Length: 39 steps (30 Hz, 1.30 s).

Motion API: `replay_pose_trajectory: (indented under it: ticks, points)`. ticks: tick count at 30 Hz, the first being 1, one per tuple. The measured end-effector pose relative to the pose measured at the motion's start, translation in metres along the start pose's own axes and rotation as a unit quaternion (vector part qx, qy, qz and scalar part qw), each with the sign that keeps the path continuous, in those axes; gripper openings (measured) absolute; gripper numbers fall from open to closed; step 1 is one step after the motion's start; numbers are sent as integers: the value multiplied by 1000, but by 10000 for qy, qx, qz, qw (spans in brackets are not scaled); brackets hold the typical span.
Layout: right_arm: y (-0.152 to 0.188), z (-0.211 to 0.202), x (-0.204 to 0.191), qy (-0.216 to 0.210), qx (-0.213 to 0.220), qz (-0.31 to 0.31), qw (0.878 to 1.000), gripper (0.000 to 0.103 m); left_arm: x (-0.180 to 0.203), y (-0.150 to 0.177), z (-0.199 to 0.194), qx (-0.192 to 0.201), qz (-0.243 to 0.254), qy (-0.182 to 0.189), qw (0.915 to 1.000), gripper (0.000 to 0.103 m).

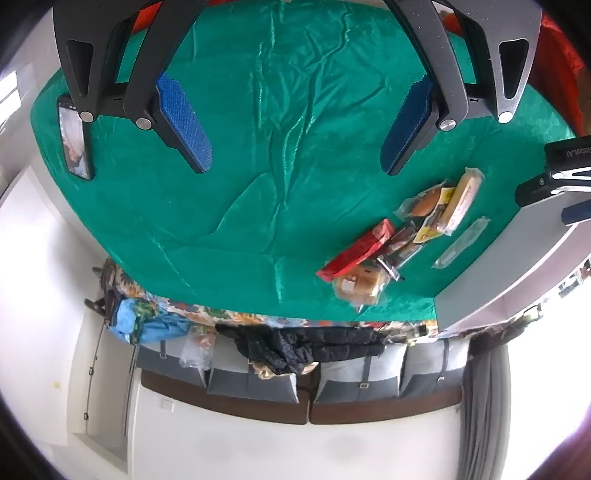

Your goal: Organize snacks

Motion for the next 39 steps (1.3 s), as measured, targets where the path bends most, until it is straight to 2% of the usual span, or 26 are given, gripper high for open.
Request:
replay_pose_trajectory:
  ticks: [5,13,16,20,22,24,27,28,31,35,39]
  points:
    - [0,-1,0,-20,31,-24,10000,95,-7,5,-3,55,-57,-4,10000,103]
    - [-2,-8,-1,4,23,-93,10000,95,-8,5,4,-140,-28,-153,9998,103]
    - [0,-6,-2,-2,-51,-103,9999,95,-14,13,18,-415,-85,-199,9989,103]
    - [11,20,-7,-63,-558,-120,9983,95,-29,42,55,-1050,-283,-101,9940,103]
    - [16,38,-4,-83,-881,-105,9960,95,-34,50,70,-1229,-284,-130,9919,103]
    - [22,62,3,-28,-1176,-90,9930,95,-38,50,86,-1348,-288,-148,9903,103]
    - [25,96,15,-16,-1390,-35,9903,95,-41,44,111,-1526,-333,-37,9877,103]
    - [25,116,19,26,-1520,-18,9884,95,-41,39,118,-1446,-380,96,9887,103]
    - [20,156,21,109,-1688,-47,9856,95,-46,9,143,-1157,-378,56,9926,103]
    - [-14,205,15,50,-1499,87,9886,95,-50,-40,185,-946,-313,69,9950,103]
    - [-48,252,10,5,-1486,321,9884,95,-55,-74,218,-708,-167,158,9972,103]
Point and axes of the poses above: each gripper's, at about its wrist camera, not at the fingertips, and z roughly the way its jaws point, x to its right, y to its underside, the point moved 8 cm from there along z, roughly the way its jaws point, and after that the axes turned 9 degrees about y, right-handed, at the moved point
